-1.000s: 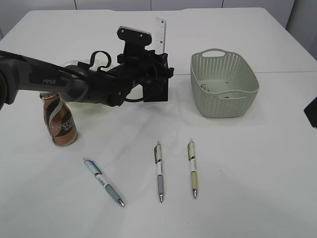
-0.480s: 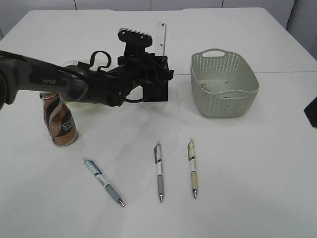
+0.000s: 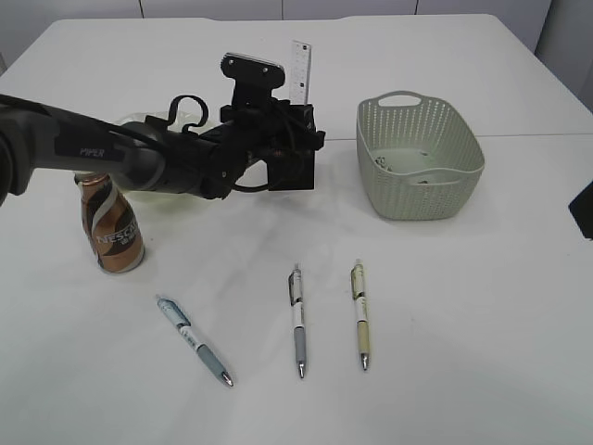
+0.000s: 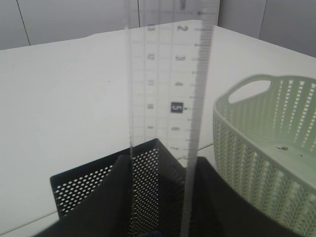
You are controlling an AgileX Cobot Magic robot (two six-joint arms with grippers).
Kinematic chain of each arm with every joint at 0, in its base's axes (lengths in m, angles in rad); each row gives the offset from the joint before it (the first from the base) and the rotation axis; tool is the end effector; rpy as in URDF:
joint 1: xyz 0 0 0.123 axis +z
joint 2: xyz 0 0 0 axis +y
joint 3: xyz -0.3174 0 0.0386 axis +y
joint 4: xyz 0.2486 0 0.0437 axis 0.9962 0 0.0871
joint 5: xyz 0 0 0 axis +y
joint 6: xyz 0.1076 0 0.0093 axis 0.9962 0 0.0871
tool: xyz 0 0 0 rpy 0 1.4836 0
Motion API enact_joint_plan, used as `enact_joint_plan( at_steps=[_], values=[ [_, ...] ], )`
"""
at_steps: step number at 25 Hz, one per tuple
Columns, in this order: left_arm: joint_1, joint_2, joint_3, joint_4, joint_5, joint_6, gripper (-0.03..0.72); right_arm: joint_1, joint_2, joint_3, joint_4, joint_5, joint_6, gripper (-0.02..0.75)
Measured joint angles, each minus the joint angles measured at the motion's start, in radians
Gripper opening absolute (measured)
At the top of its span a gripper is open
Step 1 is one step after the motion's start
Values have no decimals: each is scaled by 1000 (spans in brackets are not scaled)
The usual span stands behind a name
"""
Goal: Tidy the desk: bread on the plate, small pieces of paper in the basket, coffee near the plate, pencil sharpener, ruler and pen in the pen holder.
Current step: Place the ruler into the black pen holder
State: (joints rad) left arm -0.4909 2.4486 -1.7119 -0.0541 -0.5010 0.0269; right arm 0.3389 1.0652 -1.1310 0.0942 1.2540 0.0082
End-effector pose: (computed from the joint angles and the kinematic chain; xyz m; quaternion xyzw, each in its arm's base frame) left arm 0.5208 -0.2752 0.1453 0.1683 0.7389 -0.1555 0.6337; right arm 0.1609 0.0669 0.3834 -0.1561 0.9588 0.0864 0.2209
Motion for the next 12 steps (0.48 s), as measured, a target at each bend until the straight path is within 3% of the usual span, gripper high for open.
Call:
enact_joint_plan(
  at_steps=[12],
  values=[
    [0, 0, 0, 0, 0, 0, 344, 0, 0, 0, 0, 0, 0, 447]
  ],
)
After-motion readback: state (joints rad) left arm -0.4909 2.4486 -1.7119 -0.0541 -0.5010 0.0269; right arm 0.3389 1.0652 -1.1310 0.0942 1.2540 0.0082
